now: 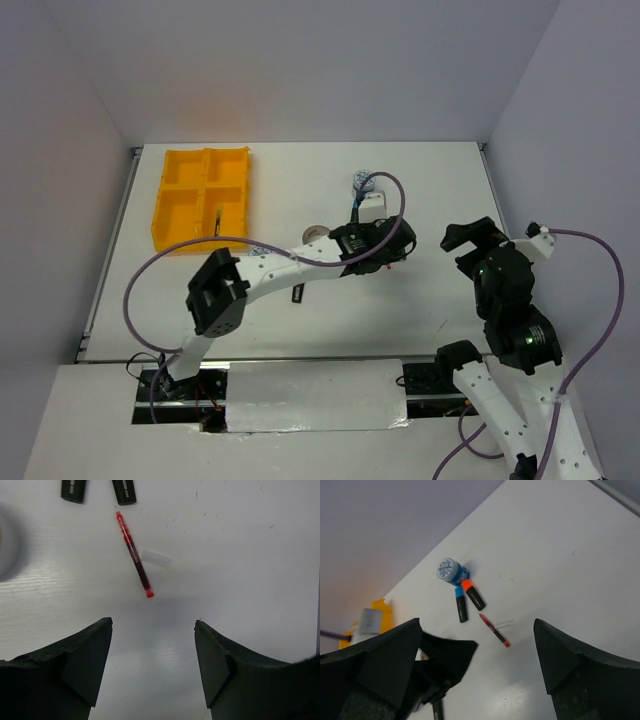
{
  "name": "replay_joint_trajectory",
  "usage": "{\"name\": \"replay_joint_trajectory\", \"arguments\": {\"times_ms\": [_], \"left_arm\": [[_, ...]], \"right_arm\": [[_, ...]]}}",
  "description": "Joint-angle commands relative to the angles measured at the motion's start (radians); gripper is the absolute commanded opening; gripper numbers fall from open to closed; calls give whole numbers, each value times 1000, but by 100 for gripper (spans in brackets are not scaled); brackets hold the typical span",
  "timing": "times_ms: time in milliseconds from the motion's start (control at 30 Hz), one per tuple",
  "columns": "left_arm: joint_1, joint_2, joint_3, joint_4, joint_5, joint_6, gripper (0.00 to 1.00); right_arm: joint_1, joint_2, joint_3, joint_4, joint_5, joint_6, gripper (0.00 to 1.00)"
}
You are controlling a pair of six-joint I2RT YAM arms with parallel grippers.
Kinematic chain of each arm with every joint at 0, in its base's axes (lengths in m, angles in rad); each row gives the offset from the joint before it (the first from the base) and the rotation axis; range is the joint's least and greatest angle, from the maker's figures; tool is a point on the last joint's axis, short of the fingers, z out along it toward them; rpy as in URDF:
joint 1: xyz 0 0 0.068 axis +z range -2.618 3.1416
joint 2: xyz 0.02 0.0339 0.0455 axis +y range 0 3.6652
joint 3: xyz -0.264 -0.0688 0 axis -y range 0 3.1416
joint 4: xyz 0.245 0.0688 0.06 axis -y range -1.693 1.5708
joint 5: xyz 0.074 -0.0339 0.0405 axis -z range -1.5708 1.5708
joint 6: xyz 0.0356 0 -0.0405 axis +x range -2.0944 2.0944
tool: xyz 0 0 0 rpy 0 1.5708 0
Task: Sort the stationery into containers
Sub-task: Pick up the pen from the center of the board.
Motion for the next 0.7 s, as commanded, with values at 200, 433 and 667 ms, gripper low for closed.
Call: {"name": "replay_joint_trajectory", "arguments": {"times_ms": [200, 433, 667], "left_arm": [[25, 269, 291, -215, 16, -121, 77], [32, 332, 320, -145, 16, -68, 74], [47, 373, 334, -141, -4, -54, 67]], "right_arm": [[-4, -63, 68, -20, -58, -105, 100], [-7, -63, 37, 9, -139, -150, 100], [-6, -86, 2, 36, -184, -173, 100]]}}
